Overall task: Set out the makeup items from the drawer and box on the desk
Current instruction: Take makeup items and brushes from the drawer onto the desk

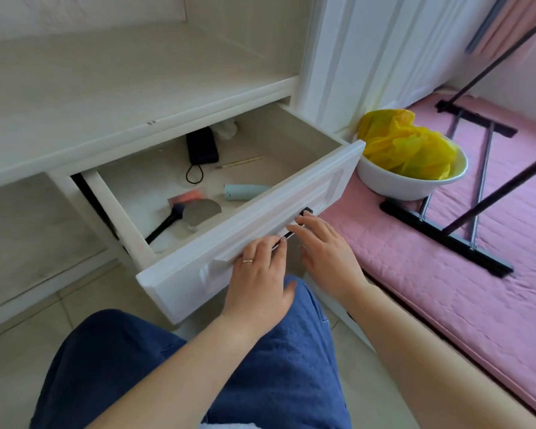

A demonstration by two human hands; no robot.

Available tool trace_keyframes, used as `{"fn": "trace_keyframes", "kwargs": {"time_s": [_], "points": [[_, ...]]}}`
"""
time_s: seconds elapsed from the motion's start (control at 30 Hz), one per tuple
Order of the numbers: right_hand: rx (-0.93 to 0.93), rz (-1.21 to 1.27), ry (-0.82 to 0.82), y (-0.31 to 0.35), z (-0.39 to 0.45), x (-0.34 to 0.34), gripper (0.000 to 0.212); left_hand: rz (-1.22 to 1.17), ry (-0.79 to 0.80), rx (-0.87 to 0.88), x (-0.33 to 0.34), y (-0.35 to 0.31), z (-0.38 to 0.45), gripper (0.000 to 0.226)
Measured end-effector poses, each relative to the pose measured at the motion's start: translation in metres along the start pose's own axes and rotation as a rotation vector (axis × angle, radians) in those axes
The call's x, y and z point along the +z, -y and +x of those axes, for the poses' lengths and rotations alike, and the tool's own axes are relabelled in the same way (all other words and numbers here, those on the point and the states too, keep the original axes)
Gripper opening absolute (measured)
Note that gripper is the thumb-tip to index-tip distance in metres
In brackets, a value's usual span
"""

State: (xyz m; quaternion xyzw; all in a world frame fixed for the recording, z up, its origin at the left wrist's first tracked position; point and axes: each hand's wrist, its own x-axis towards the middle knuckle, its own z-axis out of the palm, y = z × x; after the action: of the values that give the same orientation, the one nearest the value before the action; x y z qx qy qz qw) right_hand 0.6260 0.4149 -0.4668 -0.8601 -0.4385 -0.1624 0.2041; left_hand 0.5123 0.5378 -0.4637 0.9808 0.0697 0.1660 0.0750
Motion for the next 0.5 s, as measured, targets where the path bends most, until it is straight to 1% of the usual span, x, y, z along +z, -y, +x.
{"fn": "trace_keyframes", "kwargs": {"time_s": [0.27, 0.37, 0.43, 0.5], "points": [[0.047, -0.009, 0.015, 0.002, -0.019, -0.009, 0.042, 0.005, 0.016, 0.051, -0.003, -0.013, -0.011, 0.066], [0.051, -0.008, 0.028, 0.002, -0.022, -0.011, 0.038, -0.002, 0.061, 0.053, -0.006, -0.016, -0.014, 0.065], [0.054, 0.013, 0.007, 0.003, -0.022, -0.014, 0.035, -0.051, 0.087, 0.044, -0.013, -0.018, -0.014, 0.063], [0.057, 0.062, -0.057, 0.007, -0.021, -0.023, 0.030, -0.164, 0.054, 0.078, -0.029, -0.021, -0.012, 0.055]]}}
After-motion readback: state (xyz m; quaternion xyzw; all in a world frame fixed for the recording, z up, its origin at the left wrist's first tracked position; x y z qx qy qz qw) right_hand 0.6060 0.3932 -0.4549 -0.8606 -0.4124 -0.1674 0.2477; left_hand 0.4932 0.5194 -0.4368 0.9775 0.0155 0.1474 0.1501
